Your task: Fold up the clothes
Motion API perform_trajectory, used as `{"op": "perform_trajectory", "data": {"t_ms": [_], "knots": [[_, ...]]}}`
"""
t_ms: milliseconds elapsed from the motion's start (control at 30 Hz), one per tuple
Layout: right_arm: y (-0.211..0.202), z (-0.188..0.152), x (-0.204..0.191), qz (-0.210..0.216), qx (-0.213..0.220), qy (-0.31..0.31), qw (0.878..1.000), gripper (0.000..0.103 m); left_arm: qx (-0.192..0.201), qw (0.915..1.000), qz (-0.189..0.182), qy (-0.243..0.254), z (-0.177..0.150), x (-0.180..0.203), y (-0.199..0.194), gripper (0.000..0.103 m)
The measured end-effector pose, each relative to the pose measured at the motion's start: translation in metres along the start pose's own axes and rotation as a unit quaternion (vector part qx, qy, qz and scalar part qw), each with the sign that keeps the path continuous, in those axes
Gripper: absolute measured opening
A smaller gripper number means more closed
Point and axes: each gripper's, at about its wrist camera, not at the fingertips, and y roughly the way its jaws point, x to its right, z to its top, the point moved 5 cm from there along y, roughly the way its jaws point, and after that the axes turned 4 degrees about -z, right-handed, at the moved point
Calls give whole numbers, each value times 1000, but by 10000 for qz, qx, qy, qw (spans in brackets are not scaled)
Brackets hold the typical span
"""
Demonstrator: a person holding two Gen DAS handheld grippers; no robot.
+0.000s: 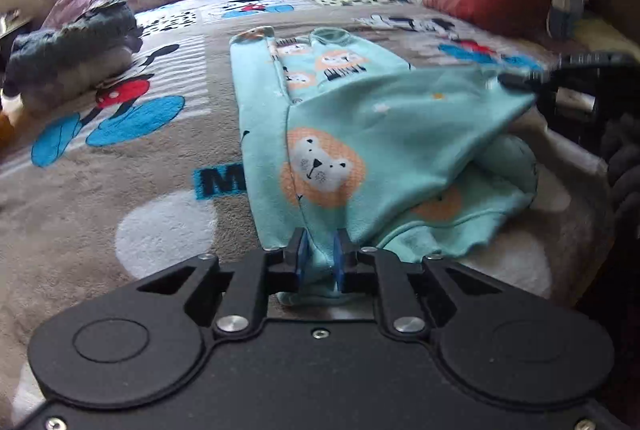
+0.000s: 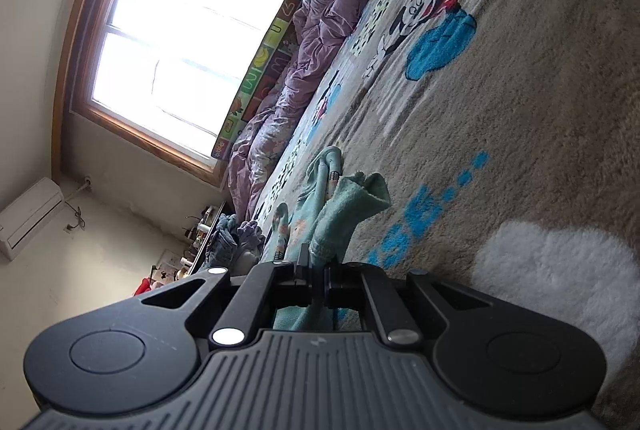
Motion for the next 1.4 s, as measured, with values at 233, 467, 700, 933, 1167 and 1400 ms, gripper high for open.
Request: {"op": "perform_trajectory", "data": {"t_ms": [233, 467, 700, 933, 1167, 1400], "knots": [[0, 7, -15, -116, 7, 11, 9999, 7, 462, 9981, -385, -102, -3, -8, -34, 59], [3, 19, -44, -179, -28, -177, 9997, 7, 718, 9964, -338, 307, -10, -8, -41, 60], [14, 32, -71, -439, -70, -404, 9982, 7, 719, 9889, -450, 1220, 3, 8, -24, 58], [29, 37, -96, -756, -132, -574, 9954, 7, 628, 9833, -611, 1595, -3, 19, -2, 41], [56, 39, -130, -1055, -176, -861, 9905, 7, 544, 9820, -783, 1631, -12, 20, 8, 40], [94, 38, -163, -1291, -254, -1206, 9839, 7, 673, 9858, -1101, 1074, -5, 2, 1, 35]]}}
